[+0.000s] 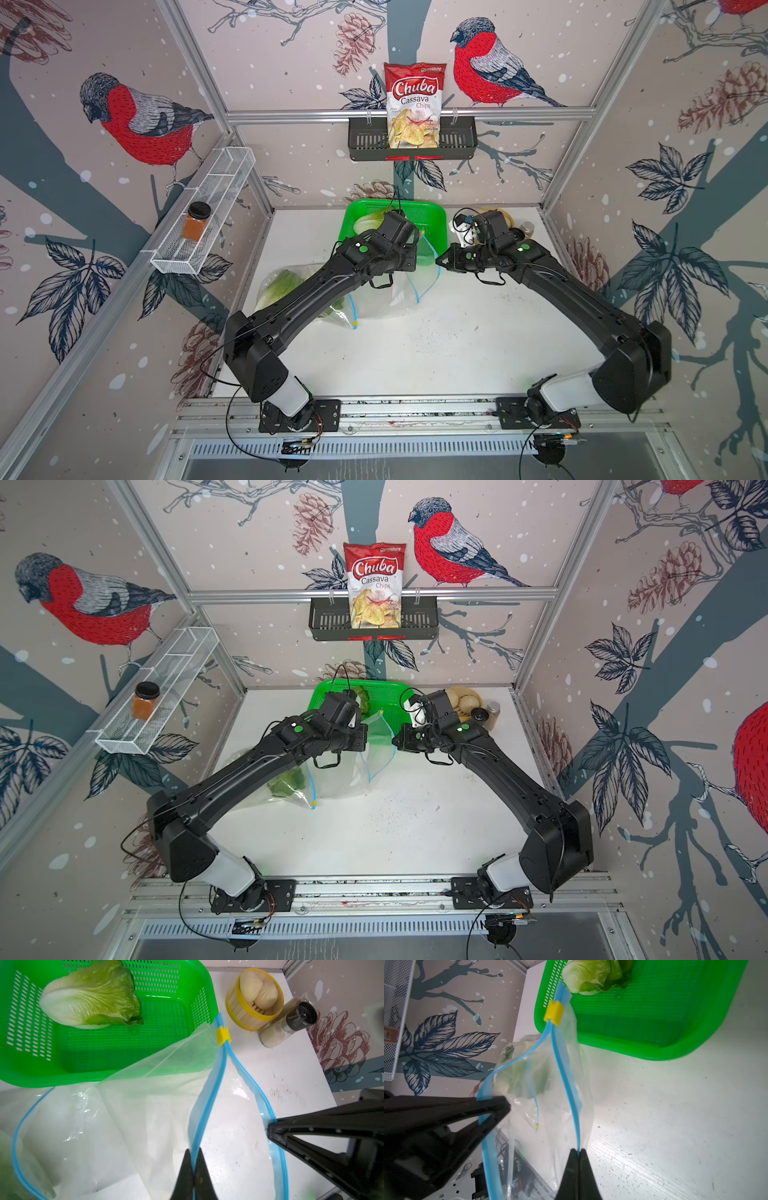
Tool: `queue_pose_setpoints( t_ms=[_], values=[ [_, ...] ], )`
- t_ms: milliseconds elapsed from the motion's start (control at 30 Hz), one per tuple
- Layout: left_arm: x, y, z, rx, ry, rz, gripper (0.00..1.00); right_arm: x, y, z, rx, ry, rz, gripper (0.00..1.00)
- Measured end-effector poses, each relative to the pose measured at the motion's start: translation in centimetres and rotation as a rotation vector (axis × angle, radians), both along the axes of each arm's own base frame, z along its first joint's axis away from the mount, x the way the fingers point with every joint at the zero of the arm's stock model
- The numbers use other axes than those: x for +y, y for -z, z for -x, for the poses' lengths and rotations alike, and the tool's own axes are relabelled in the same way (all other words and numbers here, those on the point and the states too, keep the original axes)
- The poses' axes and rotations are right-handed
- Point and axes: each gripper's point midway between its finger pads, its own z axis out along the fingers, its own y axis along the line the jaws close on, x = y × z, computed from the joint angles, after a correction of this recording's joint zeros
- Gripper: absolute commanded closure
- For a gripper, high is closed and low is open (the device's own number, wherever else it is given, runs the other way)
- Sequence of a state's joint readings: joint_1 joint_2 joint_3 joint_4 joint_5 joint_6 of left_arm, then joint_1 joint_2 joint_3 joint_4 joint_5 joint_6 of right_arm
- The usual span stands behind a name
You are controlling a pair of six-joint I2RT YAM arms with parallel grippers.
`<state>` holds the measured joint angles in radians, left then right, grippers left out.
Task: Put the chinese cabbages into a zipper bag and zip it
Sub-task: Open the zipper of the food storage bag at the center of the board.
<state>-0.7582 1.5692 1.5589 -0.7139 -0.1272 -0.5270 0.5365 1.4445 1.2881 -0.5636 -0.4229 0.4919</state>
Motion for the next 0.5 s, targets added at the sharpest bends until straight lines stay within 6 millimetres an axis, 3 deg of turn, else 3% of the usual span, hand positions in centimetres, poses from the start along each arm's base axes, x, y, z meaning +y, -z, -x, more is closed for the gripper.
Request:
queue_pose_setpoints(
  t_ms=[233, 333, 400, 500],
  values=[
    [0.5, -2.8, -0.3, -0.007, -0.077, 0.040, 1.00, -1.5, 3.2, -0.9, 0.029, 0.031, 0.114, 0.83],
    [0.7, -1.5, 0.3, 0.028, -0.093, 0.031, 1.00, -1.6, 3.7, -1.4, 0.021, 0.030, 0.145, 0.75],
    [0.9, -0.6, 0.6, 0.047, -0.101, 0.021, 1.00, -1.6, 3.3, -1.6, 0.008, 0.028, 0.144, 0.73],
    [1.2, 0.2, 0.6, 0.056, -0.114, 0.004, 1.00, -1.4, 2.2, -1.8, -0.021, 0.028, 0.131, 0.62]
  ],
)
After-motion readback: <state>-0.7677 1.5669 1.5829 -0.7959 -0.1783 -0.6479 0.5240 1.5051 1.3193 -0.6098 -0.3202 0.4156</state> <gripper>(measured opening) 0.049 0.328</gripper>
